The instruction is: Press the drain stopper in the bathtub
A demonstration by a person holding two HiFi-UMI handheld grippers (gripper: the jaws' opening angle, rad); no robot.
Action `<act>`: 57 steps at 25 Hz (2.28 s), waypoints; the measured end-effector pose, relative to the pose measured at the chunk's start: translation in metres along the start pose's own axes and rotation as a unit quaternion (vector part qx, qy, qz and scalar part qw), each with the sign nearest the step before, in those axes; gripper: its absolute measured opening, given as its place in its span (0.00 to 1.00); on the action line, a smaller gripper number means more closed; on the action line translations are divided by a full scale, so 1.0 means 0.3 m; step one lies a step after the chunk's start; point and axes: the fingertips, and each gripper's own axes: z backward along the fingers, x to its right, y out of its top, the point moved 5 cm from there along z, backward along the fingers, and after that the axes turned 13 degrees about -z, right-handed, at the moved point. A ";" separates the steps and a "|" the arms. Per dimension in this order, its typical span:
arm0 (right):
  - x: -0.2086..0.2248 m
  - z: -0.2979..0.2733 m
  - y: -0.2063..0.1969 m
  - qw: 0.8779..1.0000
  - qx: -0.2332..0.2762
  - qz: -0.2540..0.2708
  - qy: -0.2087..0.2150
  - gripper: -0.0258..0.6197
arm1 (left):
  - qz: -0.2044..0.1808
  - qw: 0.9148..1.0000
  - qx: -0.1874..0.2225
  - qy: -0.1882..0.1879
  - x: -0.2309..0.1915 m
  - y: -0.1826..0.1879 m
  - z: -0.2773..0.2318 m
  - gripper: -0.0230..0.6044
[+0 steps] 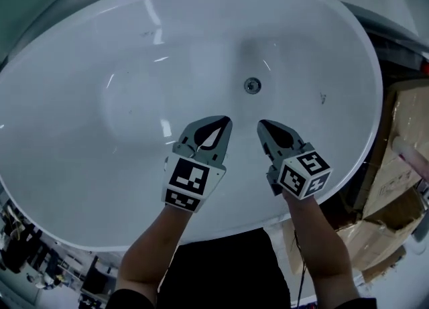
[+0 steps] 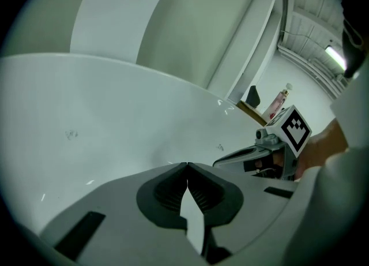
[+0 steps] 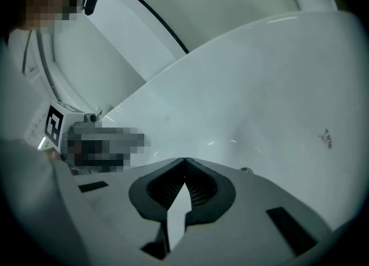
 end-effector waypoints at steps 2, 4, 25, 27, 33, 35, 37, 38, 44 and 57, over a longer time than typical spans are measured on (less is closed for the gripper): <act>0.047 -0.069 -0.030 1.000 -0.013 0.003 0.004 0.06 | -0.001 1.000 -0.003 -0.003 -0.009 -0.062 -0.062 0.06; 0.092 -0.129 -0.049 1.000 -0.019 0.009 0.003 0.06 | -0.002 1.000 -0.003 -0.008 -0.017 -0.116 -0.123 0.06; 0.501 -0.528 -0.064 0.985 -0.083 0.098 -0.112 0.06 | 0.029 0.998 -0.051 0.011 -0.256 -0.465 -0.447 0.06; 0.534 -0.562 -0.081 0.980 -0.099 0.122 -0.124 0.06 | 0.022 0.998 -0.052 0.000 -0.251 -0.490 -0.468 0.06; 0.600 -0.673 -0.150 0.958 -0.165 0.188 -0.138 0.06 | -0.019 0.997 -0.076 -0.007 -0.259 -0.570 -0.511 0.06; 0.633 -0.704 -0.160 0.956 -0.172 0.183 -0.153 0.06 | -0.019 0.997 -0.078 -0.011 -0.277 -0.584 -0.525 0.06; 0.665 -0.726 -0.162 0.954 -0.171 0.178 -0.173 0.06 | -0.019 0.996 -0.085 -0.013 -0.297 -0.604 -0.538 0.06; 0.676 -0.734 -0.159 0.952 -0.169 0.178 -0.182 0.06 | -0.020 0.996 -0.089 -0.013 -0.309 -0.614 -0.543 0.06; 0.697 -0.751 -0.160 0.937 -0.188 0.205 -0.212 0.06 | -0.020 0.994 -0.106 -0.001 -0.358 -0.652 -0.548 0.06; 0.738 -0.781 -0.160 0.900 -0.256 0.249 -0.251 0.07 | -0.002 0.994 -0.109 -0.001 -0.342 -0.681 -0.560 0.06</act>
